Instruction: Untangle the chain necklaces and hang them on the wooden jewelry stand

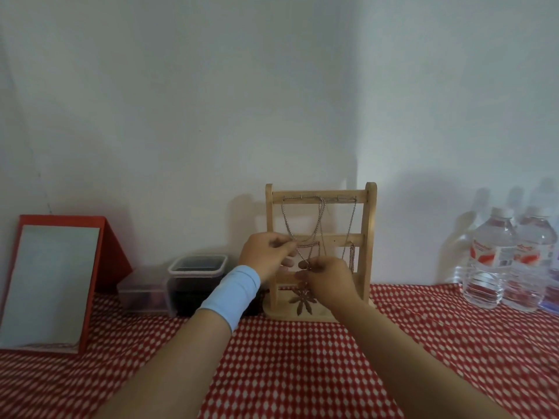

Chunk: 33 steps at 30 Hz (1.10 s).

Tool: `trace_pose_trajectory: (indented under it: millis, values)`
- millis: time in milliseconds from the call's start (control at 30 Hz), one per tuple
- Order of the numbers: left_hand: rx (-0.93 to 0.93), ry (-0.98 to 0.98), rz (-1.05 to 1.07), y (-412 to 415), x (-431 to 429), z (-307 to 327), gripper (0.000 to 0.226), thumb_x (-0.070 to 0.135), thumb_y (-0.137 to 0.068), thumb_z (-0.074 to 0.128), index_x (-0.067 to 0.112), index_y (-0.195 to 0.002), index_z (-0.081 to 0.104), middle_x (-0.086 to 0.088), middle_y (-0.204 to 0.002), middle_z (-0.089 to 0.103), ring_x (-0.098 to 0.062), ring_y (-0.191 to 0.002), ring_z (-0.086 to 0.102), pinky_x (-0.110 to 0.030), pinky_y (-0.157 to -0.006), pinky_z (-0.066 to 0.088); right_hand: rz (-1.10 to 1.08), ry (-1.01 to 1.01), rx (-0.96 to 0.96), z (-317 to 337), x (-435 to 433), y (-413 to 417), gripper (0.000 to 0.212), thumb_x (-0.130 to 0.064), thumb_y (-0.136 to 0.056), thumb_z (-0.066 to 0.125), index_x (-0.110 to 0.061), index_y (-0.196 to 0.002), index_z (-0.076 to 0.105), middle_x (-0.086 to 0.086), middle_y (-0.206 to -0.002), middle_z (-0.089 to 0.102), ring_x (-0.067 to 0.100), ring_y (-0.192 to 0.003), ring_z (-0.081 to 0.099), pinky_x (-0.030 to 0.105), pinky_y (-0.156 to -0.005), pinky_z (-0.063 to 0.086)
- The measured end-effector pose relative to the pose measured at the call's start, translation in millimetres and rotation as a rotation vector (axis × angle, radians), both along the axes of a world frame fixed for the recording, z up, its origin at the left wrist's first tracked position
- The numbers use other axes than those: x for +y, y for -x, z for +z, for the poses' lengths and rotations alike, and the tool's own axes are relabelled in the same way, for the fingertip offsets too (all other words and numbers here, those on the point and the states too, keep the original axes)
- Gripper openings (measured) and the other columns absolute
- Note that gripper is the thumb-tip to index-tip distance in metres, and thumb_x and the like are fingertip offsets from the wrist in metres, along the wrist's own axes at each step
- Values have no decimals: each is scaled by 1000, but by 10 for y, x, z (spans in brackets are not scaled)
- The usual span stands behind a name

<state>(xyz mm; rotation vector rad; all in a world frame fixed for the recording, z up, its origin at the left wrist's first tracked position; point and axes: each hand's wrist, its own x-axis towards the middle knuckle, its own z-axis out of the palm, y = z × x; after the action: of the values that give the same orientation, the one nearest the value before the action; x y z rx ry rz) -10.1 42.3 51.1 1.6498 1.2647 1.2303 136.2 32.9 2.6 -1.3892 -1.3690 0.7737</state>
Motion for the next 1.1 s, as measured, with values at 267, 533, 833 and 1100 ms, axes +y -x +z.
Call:
trace_pose_trajectory:
  millis: [267,533,833,1100]
  values:
    - [343,171,-108,25,-120,-413,4,25,-84,68,26,-85,72,-6,-90,75,-22,-88,70,-40,-86,57,56,49,12,-99,-2,-13,8,-9,-89,77,-16,-87,80,4,-83,79,20,-79,77,39,-73,65]
    - [550,136,-154,-34,-65,-624,9,13,-82,68,15,-90,73,0,-87,69,-20,-86,66,-31,-82,54,145,73,34,-213,-48,-64,7,-14,-93,73,-11,-94,80,7,-90,80,17,-85,77,27,-75,63]
    - [414,50,66,-69,-59,-910,8,17,-81,76,24,-83,75,6,-89,71,-1,-78,61,-14,-80,47,60,147,-414,-435,-28,-136,38,-10,-86,76,-15,-124,73,5,-115,75,17,-98,70,24,-81,57]
    - [509,0,133,-100,-69,-1041,10,25,-89,68,22,-90,77,3,-93,74,-10,-86,64,-17,-77,44,-14,-13,-443,-563,-82,-46,37,-9,-94,67,-14,-130,69,4,-117,76,13,-104,68,19,-91,50]
